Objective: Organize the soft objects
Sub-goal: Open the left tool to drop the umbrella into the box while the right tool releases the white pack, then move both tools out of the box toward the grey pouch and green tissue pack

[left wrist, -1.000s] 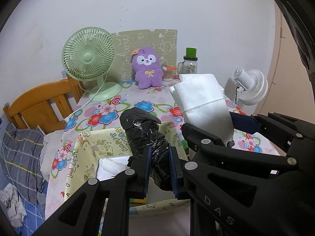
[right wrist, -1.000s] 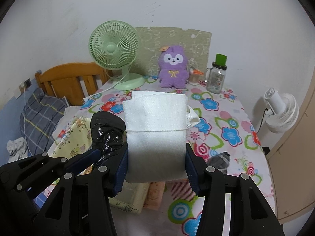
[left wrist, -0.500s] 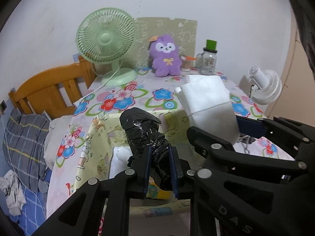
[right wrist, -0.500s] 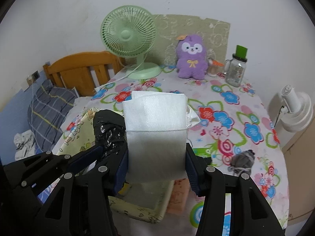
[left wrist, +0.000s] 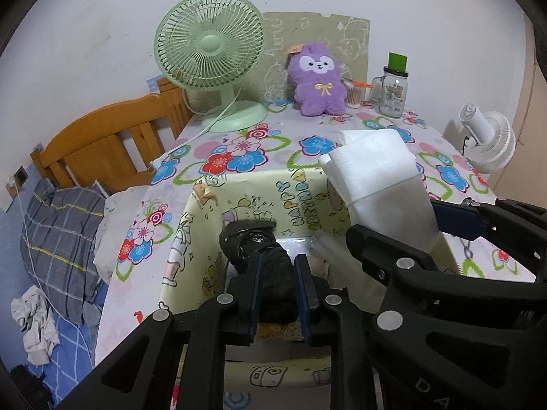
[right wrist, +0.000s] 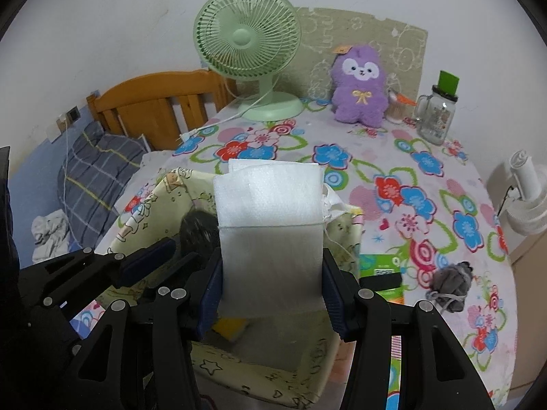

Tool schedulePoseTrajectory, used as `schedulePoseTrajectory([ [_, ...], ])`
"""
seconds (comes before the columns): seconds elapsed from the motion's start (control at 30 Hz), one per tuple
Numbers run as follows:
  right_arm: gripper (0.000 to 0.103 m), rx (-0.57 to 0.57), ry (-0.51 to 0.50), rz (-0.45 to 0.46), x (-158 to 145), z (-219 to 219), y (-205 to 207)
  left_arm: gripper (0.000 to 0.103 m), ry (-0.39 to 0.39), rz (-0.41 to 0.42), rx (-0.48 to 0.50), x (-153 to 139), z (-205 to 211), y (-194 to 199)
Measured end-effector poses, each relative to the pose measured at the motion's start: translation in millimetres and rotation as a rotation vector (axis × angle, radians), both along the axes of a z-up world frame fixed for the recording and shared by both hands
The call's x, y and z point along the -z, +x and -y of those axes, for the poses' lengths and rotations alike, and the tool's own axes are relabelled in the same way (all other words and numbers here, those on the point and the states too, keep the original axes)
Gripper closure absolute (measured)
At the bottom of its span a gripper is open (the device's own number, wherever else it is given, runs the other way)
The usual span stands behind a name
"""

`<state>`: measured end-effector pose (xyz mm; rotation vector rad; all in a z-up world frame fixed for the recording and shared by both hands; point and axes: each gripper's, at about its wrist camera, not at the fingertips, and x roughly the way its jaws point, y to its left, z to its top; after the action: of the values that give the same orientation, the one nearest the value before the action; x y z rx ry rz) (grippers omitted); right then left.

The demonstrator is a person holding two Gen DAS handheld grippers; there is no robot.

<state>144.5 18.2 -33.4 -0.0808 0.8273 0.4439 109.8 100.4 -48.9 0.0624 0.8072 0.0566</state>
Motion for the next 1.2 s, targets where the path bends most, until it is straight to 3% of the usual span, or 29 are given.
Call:
schedulePoseTrajectory([
  [0.17,0.043,-0.016,0.013,-0.026,5,-5,3,0.07,-0.001,0.001,-0.019,3,-5,-2],
  [0.27,0.034,-0.014,0.017,-0.039,6,-4,3,0.061,-0.009,-0.003,-0.012,3,-5,-4],
  [0.33,0.028,-0.014,0.017,-0.039,6,-4,2,0.044,-0.013,0.0,-0.005,2,-5,-5],
  [0.4,0.023,-0.007,0.011,-0.031,6,-4,1,0.035,-0.013,0.009,-0.001,1,-4,-7],
  [0.7,0.019,0.018,0.001,0.016,-2,8,-10,0.024,-0.016,0.024,0.013,-5,6,-13],
  [1.2,0.014,0.087,-0.012,0.07,-17,39,-26,0.022,-0.011,0.075,0.074,-21,38,-28],
])
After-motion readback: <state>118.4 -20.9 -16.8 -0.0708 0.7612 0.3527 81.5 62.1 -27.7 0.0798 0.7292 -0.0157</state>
